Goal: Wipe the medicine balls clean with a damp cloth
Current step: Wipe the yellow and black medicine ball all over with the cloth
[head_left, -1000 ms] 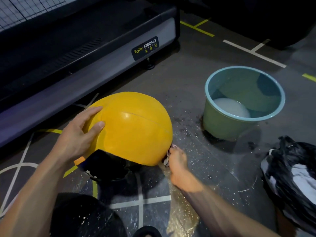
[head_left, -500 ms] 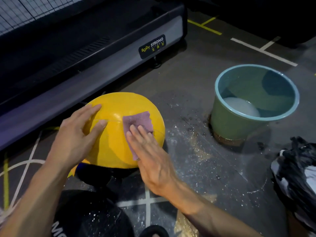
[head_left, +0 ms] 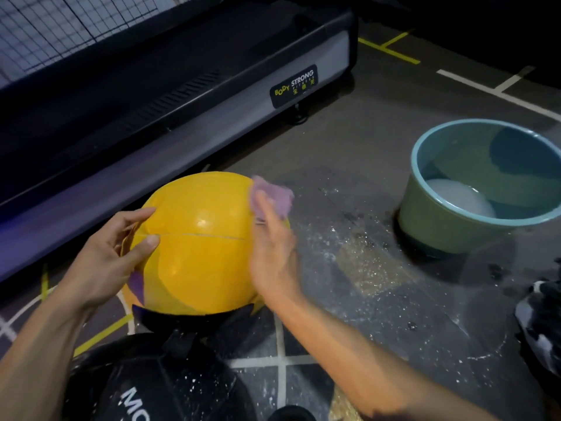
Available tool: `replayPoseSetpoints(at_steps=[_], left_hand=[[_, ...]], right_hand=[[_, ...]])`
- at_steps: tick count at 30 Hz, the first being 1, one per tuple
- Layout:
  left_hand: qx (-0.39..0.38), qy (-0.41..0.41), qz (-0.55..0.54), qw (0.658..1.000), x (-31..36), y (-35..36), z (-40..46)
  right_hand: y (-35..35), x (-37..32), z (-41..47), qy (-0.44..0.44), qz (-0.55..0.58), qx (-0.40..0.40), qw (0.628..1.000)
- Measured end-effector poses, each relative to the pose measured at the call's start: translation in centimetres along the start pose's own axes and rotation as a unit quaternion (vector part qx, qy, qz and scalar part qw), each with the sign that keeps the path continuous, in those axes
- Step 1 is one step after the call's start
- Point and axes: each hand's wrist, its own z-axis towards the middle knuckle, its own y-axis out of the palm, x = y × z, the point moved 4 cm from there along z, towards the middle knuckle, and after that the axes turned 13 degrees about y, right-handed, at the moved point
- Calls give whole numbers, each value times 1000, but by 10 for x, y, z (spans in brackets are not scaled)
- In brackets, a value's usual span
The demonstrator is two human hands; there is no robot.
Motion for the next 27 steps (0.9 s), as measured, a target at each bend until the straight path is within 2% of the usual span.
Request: replayPoseSetpoints(at_steps=[2,3,4,5,7,9,10,11,13,16,19,23,25,27], left_hand=[[-2,1,-8,1000,1,2,-1],[-1,2,-13,1000,2,3,-2],[-1,4,-18,1000,3,5,-2],[-2,8,-19,1000,4,6,-2],[-12,15,-12,1000,2,7,-2],[-6,14,-21,1000,1,7,-3],[-5,13,-23,1000,3,7,-5],[-6,11,-17,1000,5,7,-6],[-5,4,0,1000,6,5,-7],[27,10,85,996,29,5,-7],[23,81,195,977,60,12,2],[-18,61,377,924,43,18,24],[-1,43,359,932,28,5,26],[5,44,319,947,23,-6,22]], right_hand=[[18,-19,-15,-154,-146,-55,976],[19,-14,-18,-195,-169,-68,964],[14,-5,-19,-205,-139,-73,966],[4,6,-14,-174,-71,-68,980],[-20,41,1,0,38,6,999],[-37,91,15,211,82,51,973],[-40,113,19,280,113,35,953],[-38,125,19,314,130,17,940],[-30,130,16,320,148,9,936],[-23,120,10,271,180,14,945],[-9,103,-2,192,101,-6,976],[25,65,-30,49,-7,-111,993],[32,52,-36,-38,-58,-143,987],[29,59,-30,-58,-35,-144,987]])
